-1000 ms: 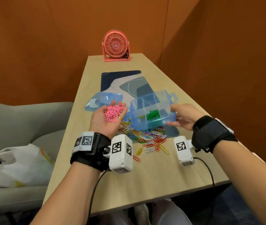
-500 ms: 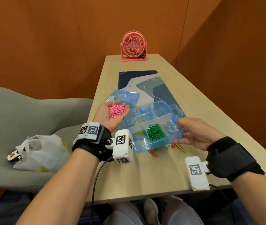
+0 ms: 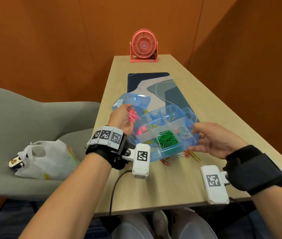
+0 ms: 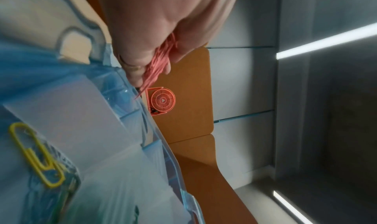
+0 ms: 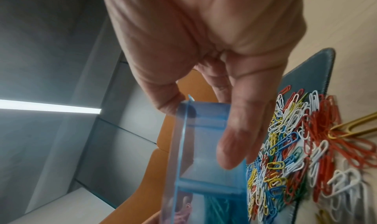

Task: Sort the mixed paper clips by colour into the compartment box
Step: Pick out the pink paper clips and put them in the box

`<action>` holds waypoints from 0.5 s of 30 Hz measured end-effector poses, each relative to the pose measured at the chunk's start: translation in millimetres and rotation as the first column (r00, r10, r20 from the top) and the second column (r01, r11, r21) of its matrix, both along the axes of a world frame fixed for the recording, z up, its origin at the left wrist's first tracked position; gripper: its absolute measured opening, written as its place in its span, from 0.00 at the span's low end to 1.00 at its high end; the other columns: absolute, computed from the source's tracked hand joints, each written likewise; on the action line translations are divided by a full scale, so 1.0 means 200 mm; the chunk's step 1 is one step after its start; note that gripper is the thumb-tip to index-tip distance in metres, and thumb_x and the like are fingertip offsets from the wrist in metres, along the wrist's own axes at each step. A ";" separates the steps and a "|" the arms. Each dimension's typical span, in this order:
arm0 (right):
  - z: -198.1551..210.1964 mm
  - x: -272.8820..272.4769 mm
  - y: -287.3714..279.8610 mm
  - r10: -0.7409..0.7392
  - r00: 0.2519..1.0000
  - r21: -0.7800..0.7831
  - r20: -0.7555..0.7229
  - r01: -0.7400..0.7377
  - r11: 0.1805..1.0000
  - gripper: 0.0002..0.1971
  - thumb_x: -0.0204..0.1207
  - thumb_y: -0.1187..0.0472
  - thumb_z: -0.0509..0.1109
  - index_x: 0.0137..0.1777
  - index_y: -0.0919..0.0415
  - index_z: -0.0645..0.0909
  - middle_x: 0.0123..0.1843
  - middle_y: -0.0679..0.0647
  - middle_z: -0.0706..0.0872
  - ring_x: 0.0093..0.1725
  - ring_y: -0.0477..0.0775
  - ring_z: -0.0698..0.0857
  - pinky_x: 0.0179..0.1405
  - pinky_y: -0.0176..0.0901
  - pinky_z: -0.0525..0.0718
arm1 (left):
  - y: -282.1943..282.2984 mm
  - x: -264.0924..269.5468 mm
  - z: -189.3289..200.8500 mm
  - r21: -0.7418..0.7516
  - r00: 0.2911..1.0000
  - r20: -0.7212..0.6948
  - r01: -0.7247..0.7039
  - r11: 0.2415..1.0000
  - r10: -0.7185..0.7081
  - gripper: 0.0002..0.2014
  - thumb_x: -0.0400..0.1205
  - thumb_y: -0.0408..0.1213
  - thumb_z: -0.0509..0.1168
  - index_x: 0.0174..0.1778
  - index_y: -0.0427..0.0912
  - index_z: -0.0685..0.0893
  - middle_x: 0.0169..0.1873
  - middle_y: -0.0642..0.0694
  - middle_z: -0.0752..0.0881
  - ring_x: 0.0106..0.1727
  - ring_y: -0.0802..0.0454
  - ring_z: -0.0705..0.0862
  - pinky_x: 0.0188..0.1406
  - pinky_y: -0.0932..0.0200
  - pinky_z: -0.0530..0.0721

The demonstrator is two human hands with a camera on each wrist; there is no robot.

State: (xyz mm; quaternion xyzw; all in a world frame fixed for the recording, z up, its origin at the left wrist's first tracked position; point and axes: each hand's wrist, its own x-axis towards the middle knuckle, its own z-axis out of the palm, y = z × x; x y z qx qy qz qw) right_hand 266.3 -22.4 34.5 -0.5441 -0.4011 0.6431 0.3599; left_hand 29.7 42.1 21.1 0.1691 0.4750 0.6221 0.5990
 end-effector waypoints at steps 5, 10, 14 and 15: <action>0.00 0.02 0.01 0.001 0.998 -0.015 -0.055 -0.002 1.000 0.11 0.79 0.70 0.59 0.56 0.62 0.79 0.41 0.60 0.92 0.37 0.57 0.92 0.31 0.42 0.90 | -0.04 0.05 0.03 0.013 0.969 -0.226 0.105 0.994 -0.099 0.11 0.84 0.27 0.59 0.35 0.39 0.75 0.29 0.46 0.74 0.26 0.55 0.74 0.26 0.62 0.74; 0.00 0.02 0.01 0.003 0.998 -0.031 -0.062 -0.005 1.000 0.10 0.79 0.70 0.58 0.56 0.62 0.78 0.39 0.60 0.92 0.35 0.57 0.91 0.27 0.41 0.89 | -0.07 0.06 0.06 -0.042 0.919 -0.325 0.223 0.974 -0.224 0.11 0.83 0.25 0.56 0.36 0.43 0.72 0.30 0.47 0.71 0.26 0.55 0.71 0.18 0.72 0.72; -0.01 0.03 0.02 -0.004 0.998 -0.044 -0.070 0.001 0.999 0.11 0.79 0.69 0.59 0.58 0.62 0.77 0.41 0.61 0.92 0.38 0.59 0.92 0.27 0.42 0.90 | -0.08 0.08 0.10 -0.071 0.904 -0.292 0.306 0.949 -0.313 0.05 0.85 0.30 0.56 0.46 0.39 0.76 0.38 0.45 0.72 0.35 0.55 0.72 0.34 0.65 0.76; -0.01 0.04 0.02 -0.005 0.997 -0.046 -0.074 0.002 0.999 0.11 0.79 0.69 0.59 0.58 0.62 0.77 0.41 0.61 0.92 0.38 0.59 0.92 0.28 0.42 0.90 | -0.08 0.08 0.10 -0.074 0.893 -0.292 0.334 0.939 -0.341 0.07 0.86 0.32 0.55 0.55 0.38 0.76 0.45 0.45 0.75 0.44 0.54 0.76 0.48 0.62 0.78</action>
